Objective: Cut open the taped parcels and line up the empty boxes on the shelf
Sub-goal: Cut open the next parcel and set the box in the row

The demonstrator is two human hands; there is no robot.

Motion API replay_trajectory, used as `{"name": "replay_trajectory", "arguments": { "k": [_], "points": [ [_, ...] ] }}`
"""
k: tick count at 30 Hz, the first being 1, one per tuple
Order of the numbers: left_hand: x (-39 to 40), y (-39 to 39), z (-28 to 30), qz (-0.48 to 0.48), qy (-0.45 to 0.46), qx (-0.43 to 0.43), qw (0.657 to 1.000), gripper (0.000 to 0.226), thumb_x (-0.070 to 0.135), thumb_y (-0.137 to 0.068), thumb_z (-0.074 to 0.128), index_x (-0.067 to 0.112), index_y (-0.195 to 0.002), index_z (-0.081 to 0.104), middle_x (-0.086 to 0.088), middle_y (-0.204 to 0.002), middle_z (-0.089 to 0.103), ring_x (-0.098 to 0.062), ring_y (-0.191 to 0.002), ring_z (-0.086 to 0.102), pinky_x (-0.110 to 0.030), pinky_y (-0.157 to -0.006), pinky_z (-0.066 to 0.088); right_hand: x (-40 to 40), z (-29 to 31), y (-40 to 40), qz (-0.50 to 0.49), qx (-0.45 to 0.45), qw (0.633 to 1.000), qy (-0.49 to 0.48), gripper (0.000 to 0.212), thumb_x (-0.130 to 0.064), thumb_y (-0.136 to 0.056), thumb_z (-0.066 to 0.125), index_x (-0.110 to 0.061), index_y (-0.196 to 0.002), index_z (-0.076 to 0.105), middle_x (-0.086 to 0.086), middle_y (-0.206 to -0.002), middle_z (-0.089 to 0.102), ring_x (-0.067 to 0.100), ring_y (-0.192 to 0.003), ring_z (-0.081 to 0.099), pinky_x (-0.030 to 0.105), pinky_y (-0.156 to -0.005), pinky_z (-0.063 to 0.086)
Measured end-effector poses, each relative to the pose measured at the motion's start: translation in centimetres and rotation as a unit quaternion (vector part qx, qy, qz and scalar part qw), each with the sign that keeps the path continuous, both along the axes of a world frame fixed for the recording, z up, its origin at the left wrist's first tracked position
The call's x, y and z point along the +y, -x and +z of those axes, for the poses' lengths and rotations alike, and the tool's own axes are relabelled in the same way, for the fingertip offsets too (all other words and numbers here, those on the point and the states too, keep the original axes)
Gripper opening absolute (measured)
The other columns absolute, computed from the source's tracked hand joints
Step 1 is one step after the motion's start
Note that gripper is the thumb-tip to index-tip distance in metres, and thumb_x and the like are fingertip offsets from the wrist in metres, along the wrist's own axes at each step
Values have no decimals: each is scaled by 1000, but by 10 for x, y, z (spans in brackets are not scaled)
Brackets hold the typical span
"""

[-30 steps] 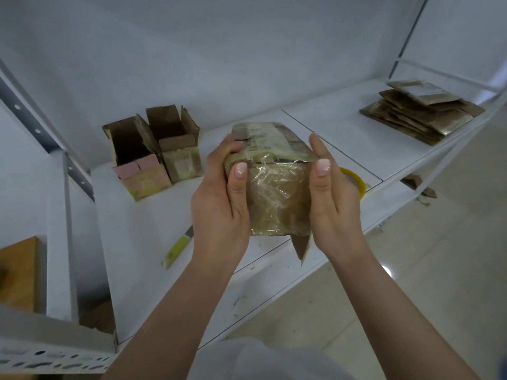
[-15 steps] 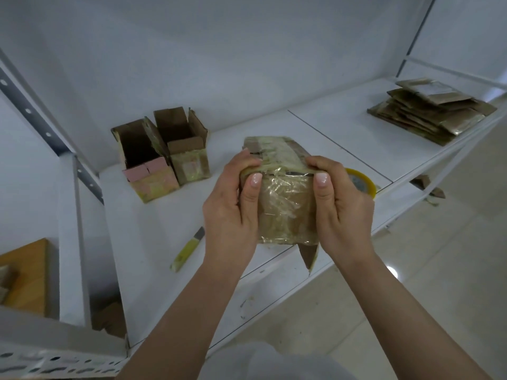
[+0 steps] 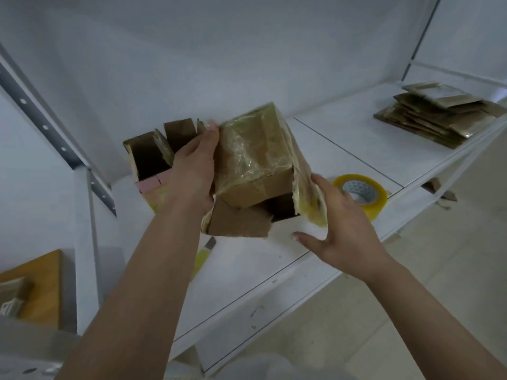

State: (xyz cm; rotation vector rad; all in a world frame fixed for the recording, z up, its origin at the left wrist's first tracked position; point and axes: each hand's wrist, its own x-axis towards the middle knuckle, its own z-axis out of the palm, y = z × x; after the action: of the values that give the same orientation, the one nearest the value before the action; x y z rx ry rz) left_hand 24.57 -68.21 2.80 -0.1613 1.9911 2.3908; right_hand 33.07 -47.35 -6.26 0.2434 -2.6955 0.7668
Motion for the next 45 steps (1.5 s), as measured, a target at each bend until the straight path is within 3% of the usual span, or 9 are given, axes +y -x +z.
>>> {"name": "replay_trajectory", "arguments": {
  "k": [3, 7, 10, 17, 22, 27, 36, 40, 45],
  "points": [
    [0, -2, -1, -50, -11, -46, 998, 32, 43, -96, 57, 15, -103, 71, -2, -87, 77, -18, -80, 74, -29, -62, 59, 3, 0, 0, -63, 86, 993, 43, 54, -8, -78, 69, -8, -131, 55, 8, -110, 69, 25, -91, 67, 25, -70, 47],
    [-4, -6, -4, -74, -22, -53, 996, 49, 51, -93, 57, 13, -122, 65, -6, -114, 72, -25, -105, 69, -42, -95, 53, -1, 16, -2, -153, 176, 972, -21, 17, -3, -82, 62, -4, -99, 66, -5, -60, 49, 16, -46, 42, 9, -49, 23],
    [-8, -13, 1, -42, 172, 65, 982, 74, 69, -82, 56, 22, -139, 51, -4, -141, 54, -22, -129, 51, -39, -106, 40, 1, 29, 1, -200, 118, 972, -37, 4, -7, -89, 62, -4, -92, 62, -4, -56, 40, 17, -47, 36, 14, -49, 18],
    [10, -37, 2, -104, 666, 235, 701, 94, 64, -71, 72, 32, -147, 27, -1, -148, 26, -24, -134, 34, -41, -96, 44, -7, 35, -1, -215, 50, 973, -72, 9, -13, -89, 61, -8, -97, 63, 4, -59, 47, 25, -53, 43, 26, -51, 30],
    [-3, -14, -6, -101, 505, 241, 823, 18, 30, -97, 53, 24, -109, 65, 2, -90, 64, -14, -82, 61, -34, -77, 52, 7, 35, -1, -195, -11, 976, -96, 15, -19, -93, 57, -12, -106, 62, 7, -66, 56, 32, -62, 55, 32, -56, 43],
    [-8, 10, -21, -2, 300, 117, 947, 42, 34, -88, 71, 17, -124, 58, -3, -113, 65, -13, -91, 67, -38, -77, 60, 8, 35, 1, -183, -26, 981, -53, 18, -21, -93, 62, -14, -110, 62, 1, -73, 53, 22, -68, 47, 29, -59, 33],
    [19, -48, -53, -70, 265, 2, 962, 98, 61, -76, 68, 24, -154, 20, 5, -148, 42, -8, -113, 50, -32, -94, 49, 10, 38, 29, -245, -74, 967, 12, 17, -19, -92, 63, -11, -107, 62, 6, -85, 63, 27, -79, 58, 32, -66, 43],
    [23, -62, -96, -67, 316, 34, 946, 15, 27, -95, 61, 16, -104, 58, 8, -88, 61, -13, -78, 61, -13, -66, 42, 6, 38, 34, -269, -74, 959, 49, 20, -20, -92, 64, -11, -110, 60, 6, -90, 64, 31, -90, 61, 37, -78, 48],
    [21, -42, -108, -13, 341, 82, 936, 24, 16, -100, 50, 5, -79, 48, -1, -63, 44, -12, -56, 41, -17, -49, 31, -3, 24, 32, -277, -170, 945, 35, 72, -41, -78, 80, -13, -134, 44, 12, -112, 66, 33, -99, 65, 41, -80, 55]
  ]
}}
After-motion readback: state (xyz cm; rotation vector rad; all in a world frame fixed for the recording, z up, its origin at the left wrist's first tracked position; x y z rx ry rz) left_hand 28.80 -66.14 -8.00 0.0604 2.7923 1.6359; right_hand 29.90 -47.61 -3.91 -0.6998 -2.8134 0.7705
